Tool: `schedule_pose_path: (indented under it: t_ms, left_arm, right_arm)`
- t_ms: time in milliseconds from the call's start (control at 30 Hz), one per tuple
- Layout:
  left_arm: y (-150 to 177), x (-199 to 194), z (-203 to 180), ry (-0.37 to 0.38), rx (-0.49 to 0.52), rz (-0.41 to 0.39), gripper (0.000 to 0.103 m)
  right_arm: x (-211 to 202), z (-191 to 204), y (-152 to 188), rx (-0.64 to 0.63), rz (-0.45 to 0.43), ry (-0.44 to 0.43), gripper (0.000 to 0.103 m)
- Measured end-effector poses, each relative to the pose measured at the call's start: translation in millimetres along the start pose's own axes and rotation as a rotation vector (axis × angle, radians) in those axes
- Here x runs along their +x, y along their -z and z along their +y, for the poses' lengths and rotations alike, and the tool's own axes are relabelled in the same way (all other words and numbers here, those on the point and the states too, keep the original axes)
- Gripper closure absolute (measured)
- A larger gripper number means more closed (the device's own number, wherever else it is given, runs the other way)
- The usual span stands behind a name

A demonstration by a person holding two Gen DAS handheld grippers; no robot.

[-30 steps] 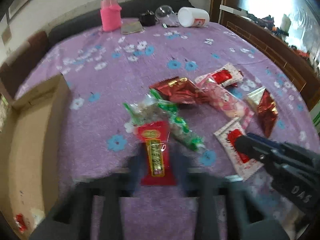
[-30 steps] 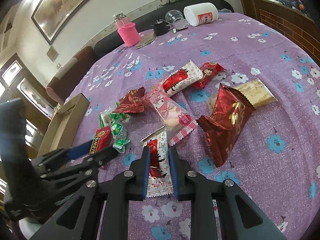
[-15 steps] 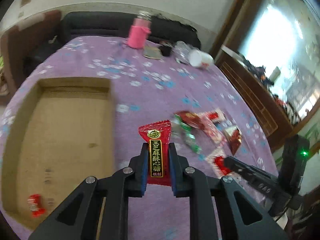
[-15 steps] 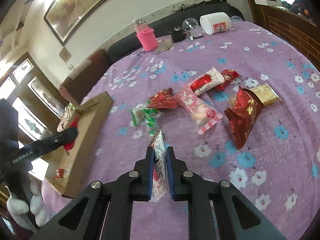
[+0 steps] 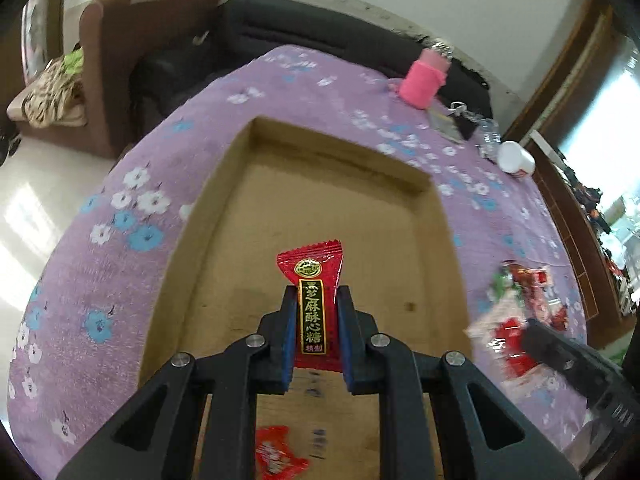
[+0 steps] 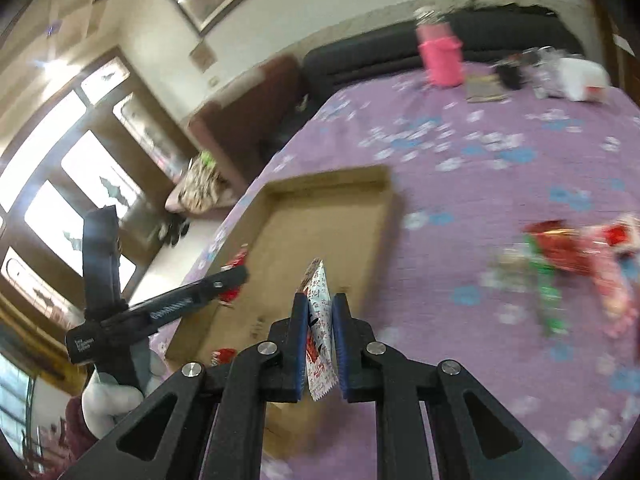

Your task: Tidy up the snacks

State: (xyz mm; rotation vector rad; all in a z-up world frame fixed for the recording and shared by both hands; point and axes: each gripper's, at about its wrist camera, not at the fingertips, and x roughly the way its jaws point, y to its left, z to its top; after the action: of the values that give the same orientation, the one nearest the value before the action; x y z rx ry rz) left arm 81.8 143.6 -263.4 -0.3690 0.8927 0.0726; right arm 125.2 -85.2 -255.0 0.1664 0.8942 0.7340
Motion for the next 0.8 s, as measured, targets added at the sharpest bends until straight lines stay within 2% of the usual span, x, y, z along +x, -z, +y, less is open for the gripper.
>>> schedule_pose_path:
  t_ms: [167,233,300,367,467,600,733,800]
  left_arm:
    - [1.2,3.4,12.1,0.003,-0.024,0.026,0.085]
    - [1.4,-1.2,14.9,0.015,-0.039,0.019,0.077]
    - [1.8,-8.3,16.0,0.027,-0.050,0.007,0.052]
    - [2.8,-20.3,15.2,0.038,-0.053,-0.017,0.049]
    - [4.4,-48.3,11.0,0.122,-0.060,-0.043,0.049]
    - [5.3,-112.4,2.8,0.243,-0.027,-0.114,0.049]
    - [-1.2,-191.4,8.6,0.280,0.016,-0.222,0.048]
    - [-10.1,-230.3,21.0,0.239,0.020,-0.278,0.048]
  right_arm:
    - [57.4,15.2,0.3,-0.015,0.084,0.017,0.088]
    - [64.9,10.4,0.1,0.005,0.089,0.026,0.088]
    - [59.5,5.1,0.6,0.030,0.073,0.007,0.088]
    - [43.7,0.0,-0.6,0.040,0.044,0.018,0.088]
    - [1.2,-16.4,-3.9,0.062,-0.015,0.034,0.088]
    - [-91.1,-40.8,-10.3,0.069,-0.137,0.090,0.088]
    - [-205.4,-68.0,-16.9,0.088,-0.269,0.229,0.089]
    - [-269.5,-82.5,-25.6,0.119,-0.335,0.297,0.089]
